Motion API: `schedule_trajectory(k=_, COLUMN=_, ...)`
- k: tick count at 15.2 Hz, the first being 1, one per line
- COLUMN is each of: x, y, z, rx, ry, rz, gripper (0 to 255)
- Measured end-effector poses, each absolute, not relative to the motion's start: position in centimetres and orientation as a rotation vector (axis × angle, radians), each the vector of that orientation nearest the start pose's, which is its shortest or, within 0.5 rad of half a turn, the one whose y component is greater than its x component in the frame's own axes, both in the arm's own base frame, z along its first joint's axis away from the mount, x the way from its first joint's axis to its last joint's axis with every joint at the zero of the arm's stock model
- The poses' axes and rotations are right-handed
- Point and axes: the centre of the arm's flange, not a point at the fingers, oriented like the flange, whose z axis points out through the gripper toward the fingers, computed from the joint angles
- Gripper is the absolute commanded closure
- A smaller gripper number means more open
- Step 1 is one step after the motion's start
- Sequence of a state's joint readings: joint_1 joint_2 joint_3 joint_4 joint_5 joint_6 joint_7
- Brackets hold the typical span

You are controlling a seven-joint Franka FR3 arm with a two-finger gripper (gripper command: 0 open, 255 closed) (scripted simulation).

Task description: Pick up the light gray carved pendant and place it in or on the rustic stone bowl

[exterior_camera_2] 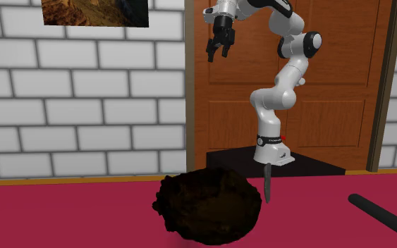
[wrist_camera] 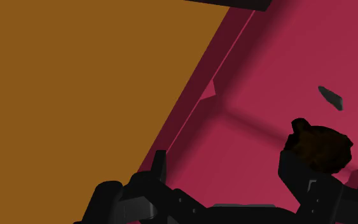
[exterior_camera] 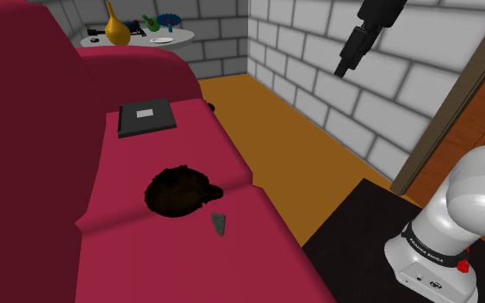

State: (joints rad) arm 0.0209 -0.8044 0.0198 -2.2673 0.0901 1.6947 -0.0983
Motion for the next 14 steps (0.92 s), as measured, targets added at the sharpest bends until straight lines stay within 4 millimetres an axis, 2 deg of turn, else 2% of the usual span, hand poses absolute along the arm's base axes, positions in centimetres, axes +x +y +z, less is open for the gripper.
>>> schedule_trajectory(k=2, x=31.3, y=2.9, z=64.8, rx=-3.044, ry=-0.213, rz=-0.357, gripper=0)
schedule_trajectory(k=5, x=32.8, y=4.9, z=62.9, rx=-3.040, ry=-0.263, rz=-0.348, gripper=0)
schedule_trajectory(k=14, x=36.5, y=13.7, z=55.7, rx=-3.016, ry=-0.434, rz=-0.323, gripper=0)
